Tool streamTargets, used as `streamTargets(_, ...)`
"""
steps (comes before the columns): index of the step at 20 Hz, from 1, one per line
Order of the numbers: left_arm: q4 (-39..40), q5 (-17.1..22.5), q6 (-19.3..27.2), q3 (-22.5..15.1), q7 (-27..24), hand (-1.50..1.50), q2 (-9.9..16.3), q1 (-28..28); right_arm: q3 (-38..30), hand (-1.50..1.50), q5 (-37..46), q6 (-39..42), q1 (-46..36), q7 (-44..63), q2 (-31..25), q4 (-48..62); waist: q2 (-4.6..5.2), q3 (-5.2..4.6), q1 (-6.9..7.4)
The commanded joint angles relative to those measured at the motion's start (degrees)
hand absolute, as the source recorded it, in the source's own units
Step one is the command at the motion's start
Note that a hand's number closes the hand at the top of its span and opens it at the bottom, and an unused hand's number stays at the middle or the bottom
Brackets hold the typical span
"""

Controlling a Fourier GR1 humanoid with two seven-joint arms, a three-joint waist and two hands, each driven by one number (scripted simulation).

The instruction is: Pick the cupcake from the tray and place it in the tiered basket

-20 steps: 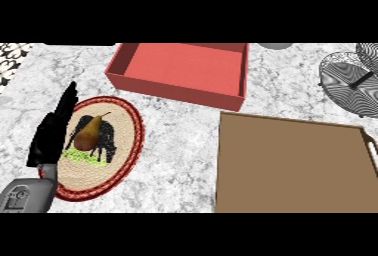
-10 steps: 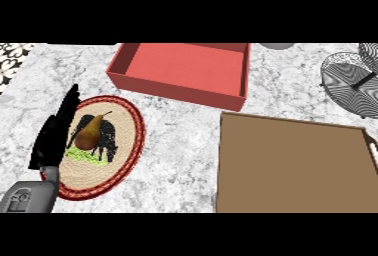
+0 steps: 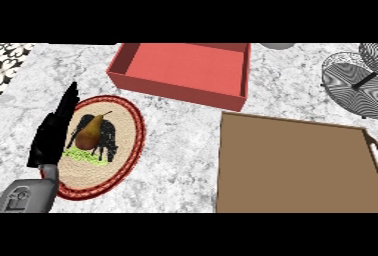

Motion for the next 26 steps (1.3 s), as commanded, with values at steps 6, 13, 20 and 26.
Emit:
streamTargets(6, -2.8, -1.6, -0.2, -1.4, 2.3, 0.00, -0.6, 0.1, -5.8, -1.50, -4.1, 3.1, 0.3, -0.8, 1.1, 12.6, 0.27, 0.09, 0.94)
streamTargets(13, 0.8, 0.0, -1.0, 1.6, -0.6, 0.00, -0.1, -1.7, -13.8, -1.50, -11.3, -0.7, 0.4, -6.8, -0.5, 11.9, 0.21, 0.06, 0.00)
streamTargets(20, -0.6, -0.9, -1.0, 1.2, -1.3, 0.00, -0.5, 1.4, -18.1, -1.50, -14.7, -4.5, -1.1, -7.1, -3.7, 10.3, -0.08, 0.03, -0.06)
streamTargets(26, -0.7, 0.6, -2.8, 3.6, 3.5, 0.00, 1.7, -2.4, -21.9, -1.50, -18.5, 6.0, 0.1, -2.3, -13.4, 12.0, -0.45, 0.00, -1.59)
